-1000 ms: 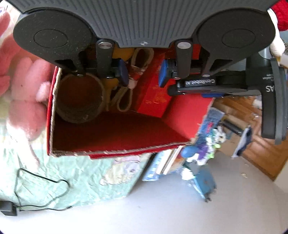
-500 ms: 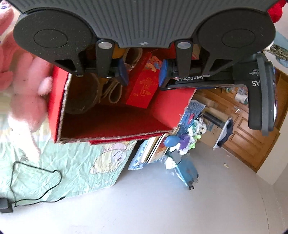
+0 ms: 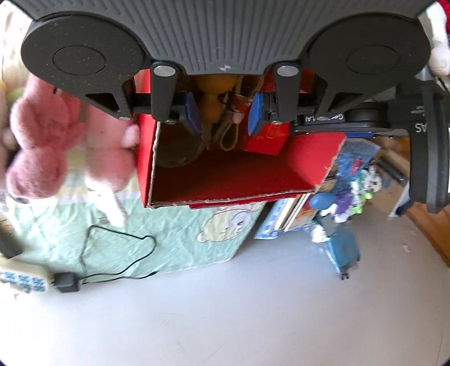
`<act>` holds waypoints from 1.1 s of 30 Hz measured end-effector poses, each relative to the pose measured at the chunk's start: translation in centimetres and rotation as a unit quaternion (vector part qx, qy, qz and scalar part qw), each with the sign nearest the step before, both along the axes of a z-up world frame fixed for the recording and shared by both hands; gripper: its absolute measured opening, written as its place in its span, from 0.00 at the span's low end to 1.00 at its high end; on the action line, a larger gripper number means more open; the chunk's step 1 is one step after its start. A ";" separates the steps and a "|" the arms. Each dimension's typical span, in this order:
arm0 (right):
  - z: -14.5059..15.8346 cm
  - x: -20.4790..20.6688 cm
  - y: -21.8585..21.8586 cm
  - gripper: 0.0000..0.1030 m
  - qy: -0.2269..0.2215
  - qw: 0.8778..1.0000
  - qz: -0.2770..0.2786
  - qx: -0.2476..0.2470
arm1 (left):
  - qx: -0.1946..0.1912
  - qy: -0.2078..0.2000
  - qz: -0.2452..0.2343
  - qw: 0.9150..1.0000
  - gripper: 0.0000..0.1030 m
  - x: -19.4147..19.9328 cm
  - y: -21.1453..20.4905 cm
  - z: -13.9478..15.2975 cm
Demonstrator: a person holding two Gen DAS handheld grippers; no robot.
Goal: Organize objects
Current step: 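Withdraw the right tool up and away from the red box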
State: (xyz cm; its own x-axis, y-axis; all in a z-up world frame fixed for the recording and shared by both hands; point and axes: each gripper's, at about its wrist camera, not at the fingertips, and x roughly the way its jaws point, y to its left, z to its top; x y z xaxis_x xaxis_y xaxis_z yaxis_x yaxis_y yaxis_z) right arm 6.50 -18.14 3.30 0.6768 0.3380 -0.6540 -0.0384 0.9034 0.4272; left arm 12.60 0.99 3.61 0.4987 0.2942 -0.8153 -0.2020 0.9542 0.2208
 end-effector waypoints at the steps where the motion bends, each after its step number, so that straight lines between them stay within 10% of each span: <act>1: 0.2 -0.4 0.4 0.40 -0.002 1.000 -0.007 -0.008 | -0.001 -0.001 -0.006 1.000 0.91 -0.3 0.1 0.0; 33: 2.0 -8.8 7.9 0.51 0.007 0.987 -0.124 -0.102 | -0.039 -0.019 -0.103 0.994 0.91 -10.2 3.0 1.2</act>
